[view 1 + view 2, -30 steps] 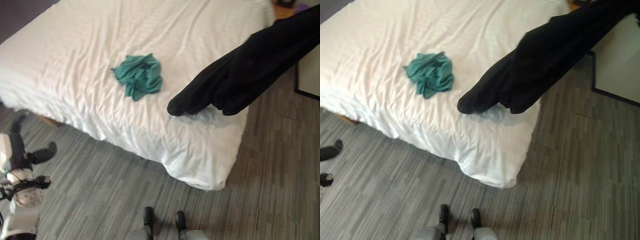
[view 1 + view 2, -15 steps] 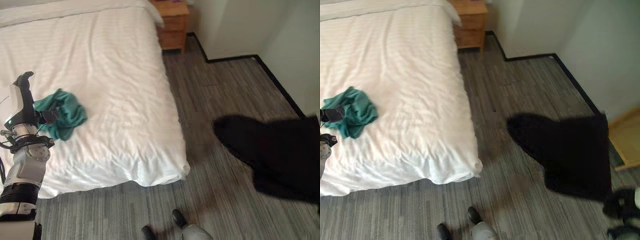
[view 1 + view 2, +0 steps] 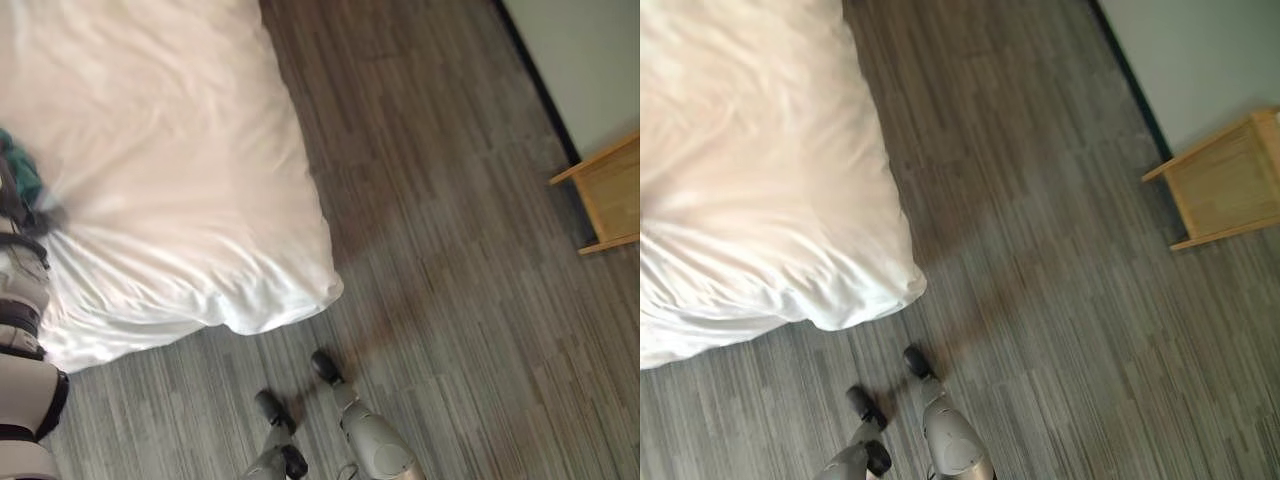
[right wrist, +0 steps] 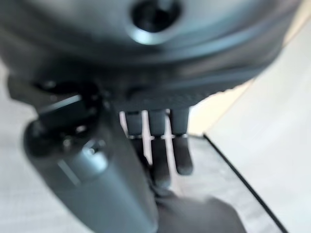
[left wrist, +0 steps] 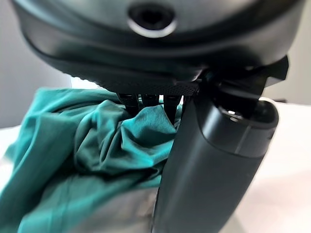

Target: Pick up bed clothes into laundry basket.

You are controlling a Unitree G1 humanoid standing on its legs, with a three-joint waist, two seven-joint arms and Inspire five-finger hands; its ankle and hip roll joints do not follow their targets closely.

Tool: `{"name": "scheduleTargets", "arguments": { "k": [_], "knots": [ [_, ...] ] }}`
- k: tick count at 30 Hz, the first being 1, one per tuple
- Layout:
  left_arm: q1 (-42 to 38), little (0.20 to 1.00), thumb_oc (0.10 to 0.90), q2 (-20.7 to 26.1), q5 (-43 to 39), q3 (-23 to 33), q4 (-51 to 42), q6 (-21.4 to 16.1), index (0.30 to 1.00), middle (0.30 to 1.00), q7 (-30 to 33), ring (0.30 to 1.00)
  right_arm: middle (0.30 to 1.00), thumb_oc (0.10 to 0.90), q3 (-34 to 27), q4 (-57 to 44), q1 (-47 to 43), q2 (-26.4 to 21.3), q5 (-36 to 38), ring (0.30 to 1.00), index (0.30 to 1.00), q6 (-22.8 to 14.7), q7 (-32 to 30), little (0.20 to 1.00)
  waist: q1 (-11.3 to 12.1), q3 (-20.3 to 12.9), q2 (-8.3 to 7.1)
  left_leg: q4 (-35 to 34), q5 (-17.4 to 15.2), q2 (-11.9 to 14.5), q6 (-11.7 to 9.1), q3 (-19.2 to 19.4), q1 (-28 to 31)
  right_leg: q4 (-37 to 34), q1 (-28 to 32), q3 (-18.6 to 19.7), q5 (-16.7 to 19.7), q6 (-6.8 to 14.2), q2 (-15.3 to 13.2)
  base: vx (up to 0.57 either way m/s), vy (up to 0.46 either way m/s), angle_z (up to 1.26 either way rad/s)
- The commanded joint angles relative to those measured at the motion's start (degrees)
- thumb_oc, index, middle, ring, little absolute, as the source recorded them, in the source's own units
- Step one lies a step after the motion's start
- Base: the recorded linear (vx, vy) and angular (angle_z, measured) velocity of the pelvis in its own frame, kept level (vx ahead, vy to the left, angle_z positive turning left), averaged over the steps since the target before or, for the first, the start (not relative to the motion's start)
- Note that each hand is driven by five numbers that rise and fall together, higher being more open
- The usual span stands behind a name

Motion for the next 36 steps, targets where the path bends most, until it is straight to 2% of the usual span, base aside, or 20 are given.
{"name": "scheduleTargets", "arguments": {
  "k": [1,2,3,5,6,7,10,13,18,24,25,26,28,32,36],
  "knots": [
    [-7.11,0.460,0.507,9.03,2.03,-1.07,4.25,1.74,0.460,0.460,4.42,0.460,0.300,0.400,1.36,1.55,0.12,-2.62,4.30,0.300,0.300,-0.86,-0.34,0.300,1.57,-3.79,-0.69,0.12,-2.04,1.68,-3.97,-5.18,0.63,0.16,0.26,-3.68,-1.94,7.96,-5.01,0.00,0.000,0.00],
    [-7.81,0.319,0.413,8.46,1.78,-1.24,3.82,1.36,0.319,0.319,4.29,0.319,0.300,0.400,3.94,0.63,-1.09,-1.49,4.94,0.300,0.300,-1.18,0.69,0.300,2.01,-3.50,-0.44,0.12,-1.99,1.64,-3.98,-5.53,0.56,0.16,0.38,-4.15,-1.97,7.89,-5.23,0.00,0.000,0.00],
    [-9.24,0.427,0.485,8.31,1.89,-2.35,3.16,1.25,0.427,0.427,4.27,0.427,0.300,0.400,5.34,-0.35,-1.66,-1.43,5.29,0.300,0.300,-1.48,1.44,0.300,2.29,-3.46,-0.25,0.12,-1.99,1.53,-3.95,-5.82,0.83,0.16,0.83,-4.32,-2.12,7.78,-5.28,0.00,0.000,0.00],
    [-11.45,0.519,0.546,8.11,1.90,-4.01,1.97,1.09,0.519,0.519,4.36,0.519,0.300,0.400,6.28,-1.07,-2.08,-1.10,6.15,0.300,0.300,-1.87,1.81,0.300,2.67,-3.56,0.07,0.12,-2.16,1.42,-3.92,-6.14,1.59,0.16,1.79,-4.65,-2.57,7.69,-5.47,0.02,-0.005,0.02],
    [-12.13,0.465,0.510,7.83,2.12,-4.61,1.39,1.17,0.465,0.465,4.29,0.465,0.300,0.400,6.81,-1.35,-2.28,-1.01,6.34,0.300,0.300,-1.94,2.08,0.300,2.88,-3.75,0.29,0.12,-2.26,1.37,-3.92,-6.34,2.04,0.16,2.31,-4.85,-2.80,7.63,-5.60,0.03,-0.017,0.16],
    [-12.81,0.300,0.400,7.58,2.43,-5.27,0.81,1.23,0.300,0.300,4.15,0.300,0.300,0.400,7.16,-1.49,-2.26,-0.70,6.51,0.300,0.300,-2.04,2.35,0.300,3.00,-3.89,0.37,0.12,-2.39,1.29,-3.91,-6.50,2.65,0.16,2.99,-5.04,-3.03,7.60,-5.70,0.04,-0.021,0.28],
    [-13.97,0.300,0.400,6.35,3.24,-6.18,-1.13,1.48,0.300,0.300,2.86,0.300,0.300,0.400,8.09,-1.68,-2.41,-0.27,6.03,0.300,0.300,-1.78,3.16,0.300,3.45,-4.60,0.56,0.12,-2.80,0.97,-3.82,-7.09,4.69,0.16,5.34,-5.60,-3.77,7.57,-6.09,0.04,-0.006,0.28],
    [-14.22,0.300,0.400,5.13,2.80,-4.40,-4.68,1.49,0.300,0.300,2.74,0.300,0.300,0.400,9.02,-2.14,-2.42,0.41,5.46,0.300,0.300,-1.57,4.07,0.300,3.86,-5.26,0.42,0.12,-3.18,0.84,-3.72,-7.44,6.27,0.16,7.17,-6.07,-4.35,7.56,-6.49,0.03,-0.009,0.10],
    [-14.47,0.300,0.400,5.88,3.34,-2.38,-12.94,1.91,0.300,0.300,3.21,0.300,0.300,0.400,9.81,-2.66,-2.05,1.09,4.09,0.300,0.300,-1.03,5.19,0.300,4.70,-6.50,0.00,0.12,-3.69,0.76,-3.65,-7.99,8.43,0.16,9.84,-6.83,-4.94,7.64,-7.22,0.02,-0.009,0.15],
    [-12.83,0.300,0.400,6.04,3.53,0.37,-17.03,2.21,0.300,0.300,2.64,0.300,0.300,0.400,10.07,-2.41,-2.20,1.47,2.86,0.300,0.300,-0.18,6.11,0.300,5.22,-7.49,-0.20,0.12,-4.13,0.60,-3.56,-8.18,10.16,0.16,11.83,-7.07,-5.18,7.65,-7.83,0.00,0.002,0.02],
    [-14.44,0.300,0.400,4.51,4.31,-0.47,-18.88,3.00,0.300,0.300,2.60,0.300,0.300,0.400,14.15,-3.06,-7.14,3.44,1.41,0.300,0.300,0.87,4.30,0.300,6.63,-7.76,0.09,0.12,-4.27,0.56,-3.47,-8.81,10.57,0.16,12.39,-7.49,-5.41,7.62,-8.06,0.04,-0.032,-0.03],
    [-16.73,0.300,0.400,2.53,3.95,-2.22,-18.74,3.65,0.300,0.300,2.91,0.300,0.300,0.400,17.09,-6.28,-8.21,5.29,0.04,0.300,0.300,0.42,3.82,0.300,7.27,-8.24,0.19,0.12,-4.26,0.55,-3.45,-9.30,10.83,0.16,12.86,-7.86,-5.65,7.51,-8.25,0.04,-0.037,-0.03],
    [-21.42,0.300,0.400,1.12,2.44,-5.74,-12.02,2.56,0.300,0.300,1.08,0.300,0.300,0.400,16.44,-4.53,-6.32,5.28,0.98,0.300,0.300,-0.49,4.67,0.300,6.90,-8.99,0.35,0.12,-4.24,0.38,-3.31,-9.36,11.32,0.16,13.21,-7.80,-5.57,7.64,-8.21,0.02,-0.018,0.13],
    [-25.12,0.300,0.400,-0.50,0.57,-9.80,-6.01,0.98,0.300,0.300,-2.12,0.300,0.300,0.400,16.49,-2.52,-6.87,5.32,1.73,0.300,0.300,-0.17,5.23,0.300,7.31,-9.66,0.13,0.12,-4.19,0.21,-3.12,-9.73,11.76,0.16,13.84,-8.28,-5.47,7.86,-8.48,0.01,-0.003,0.05],
    [-25.15,0.300,0.400,-2.69,-1.67,-8.99,-4.32,0.23,0.300,0.300,-3.43,0.300,0.300,0.400,16.30,-1.93,-7.26,4.60,2.50,0.300,0.300,0.17,5.83,0.300,7.48,-10.02,0.02,0.12,-4.26,0.07,-3.00,-10.07,12.18,0.16,14.44,-8.49,-5.74,7.84,-8.53,0.00,-0.003,0.06]
  ]
}}
